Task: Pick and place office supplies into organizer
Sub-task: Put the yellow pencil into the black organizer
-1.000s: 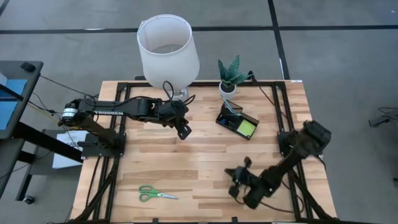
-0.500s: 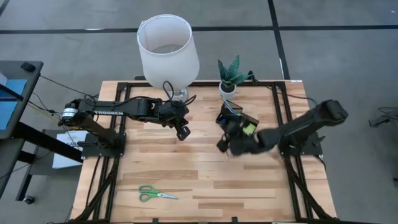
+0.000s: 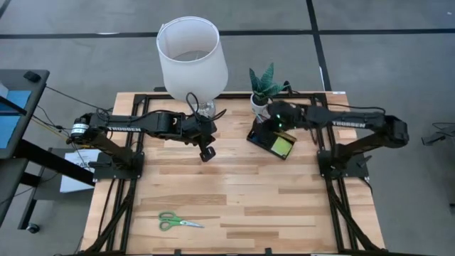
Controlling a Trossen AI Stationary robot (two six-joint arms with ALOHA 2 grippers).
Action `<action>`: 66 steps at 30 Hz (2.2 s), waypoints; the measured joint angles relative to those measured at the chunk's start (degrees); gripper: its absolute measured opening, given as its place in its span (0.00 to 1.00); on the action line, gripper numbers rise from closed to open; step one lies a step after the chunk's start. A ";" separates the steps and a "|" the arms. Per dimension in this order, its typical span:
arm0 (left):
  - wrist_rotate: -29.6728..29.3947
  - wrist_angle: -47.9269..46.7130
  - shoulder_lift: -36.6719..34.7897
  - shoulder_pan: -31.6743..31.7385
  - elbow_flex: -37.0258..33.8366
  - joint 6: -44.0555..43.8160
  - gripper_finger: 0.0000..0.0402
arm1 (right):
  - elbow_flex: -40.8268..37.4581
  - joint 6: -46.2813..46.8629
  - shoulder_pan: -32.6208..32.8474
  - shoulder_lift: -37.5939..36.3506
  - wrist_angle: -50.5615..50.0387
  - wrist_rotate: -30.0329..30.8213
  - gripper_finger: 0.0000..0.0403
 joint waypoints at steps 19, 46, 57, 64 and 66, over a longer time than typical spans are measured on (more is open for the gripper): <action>-4.27 -0.13 0.00 0.00 0.00 1.39 0.00 | 21.63 -8.80 -9.91 23.53 -28.51 -11.88 0.02; -3.95 -0.42 0.00 0.07 0.00 3.27 0.00 | 24.17 -17.01 -10.93 23.88 -24.65 -10.27 0.03; -3.95 -0.39 0.00 0.09 0.00 2.56 0.00 | 23.95 -18.92 -13.38 25.75 -25.29 -10.18 0.03; -4.26 -0.37 0.00 0.09 0.00 2.27 0.00 | 23.65 -22.03 -11.85 29.25 -24.70 -11.45 0.03; -4.30 -0.37 0.00 0.09 0.00 2.25 0.00 | 23.58 -22.30 -11.49 30.78 -24.23 -11.32 0.04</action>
